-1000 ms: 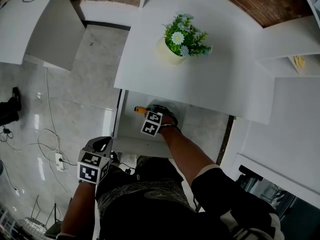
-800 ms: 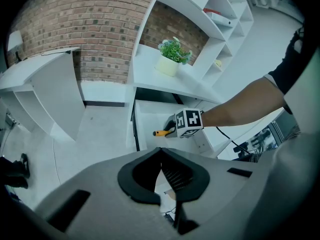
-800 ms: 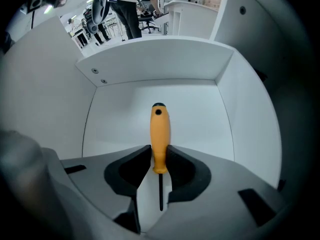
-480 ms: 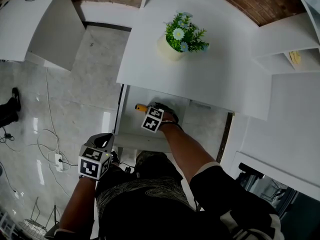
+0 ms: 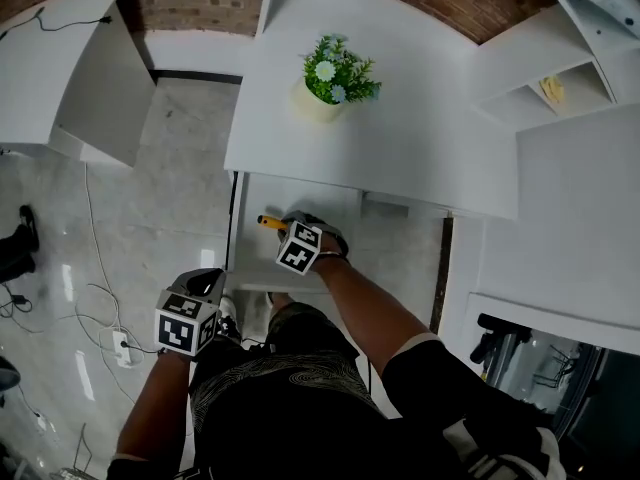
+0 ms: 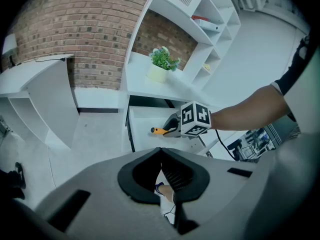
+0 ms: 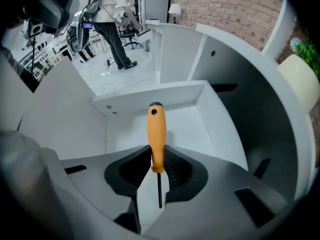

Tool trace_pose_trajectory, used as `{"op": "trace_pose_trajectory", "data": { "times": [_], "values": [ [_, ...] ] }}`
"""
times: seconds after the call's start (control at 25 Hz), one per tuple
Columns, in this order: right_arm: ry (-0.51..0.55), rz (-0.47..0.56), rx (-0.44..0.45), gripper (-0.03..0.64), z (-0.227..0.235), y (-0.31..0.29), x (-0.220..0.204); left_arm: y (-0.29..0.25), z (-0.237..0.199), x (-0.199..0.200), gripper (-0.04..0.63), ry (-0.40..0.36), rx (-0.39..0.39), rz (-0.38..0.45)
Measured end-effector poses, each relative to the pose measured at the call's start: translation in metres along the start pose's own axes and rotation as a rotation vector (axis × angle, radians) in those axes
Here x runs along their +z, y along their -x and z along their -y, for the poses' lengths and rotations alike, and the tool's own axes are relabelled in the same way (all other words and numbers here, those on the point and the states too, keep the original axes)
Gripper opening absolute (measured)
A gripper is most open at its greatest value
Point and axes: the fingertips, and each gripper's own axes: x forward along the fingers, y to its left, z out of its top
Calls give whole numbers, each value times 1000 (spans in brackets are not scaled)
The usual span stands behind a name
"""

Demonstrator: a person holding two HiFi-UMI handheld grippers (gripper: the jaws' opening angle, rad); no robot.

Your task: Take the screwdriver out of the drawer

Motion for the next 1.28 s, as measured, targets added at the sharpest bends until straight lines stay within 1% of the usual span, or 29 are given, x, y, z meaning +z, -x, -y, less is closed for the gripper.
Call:
{"op": "trace_pose_trajectory", "data": {
  "times": [0.4,0.6,0.92,1.04,1.2,1.28],
  "values": [
    [-72,84,-102,81,-12,58,23,35,15,5,17,-52,-31,47],
    [-91,169,-171,81,-17,101,45,54,22,12,17,-94,-46,88],
    [-158,334,-285,81,-31,186,78,91,41,32,17,-171,-78,182],
    [-168,380,-329,81,-37,215,89,104,46,37,17,-196,-88,207],
    [-185,436,-358,81,-53,249,101,124,51,39,17,-206,-89,238],
    [-220,482,-365,83,-60,269,108,136,54,42,17,-210,-86,262]
  ]
}}
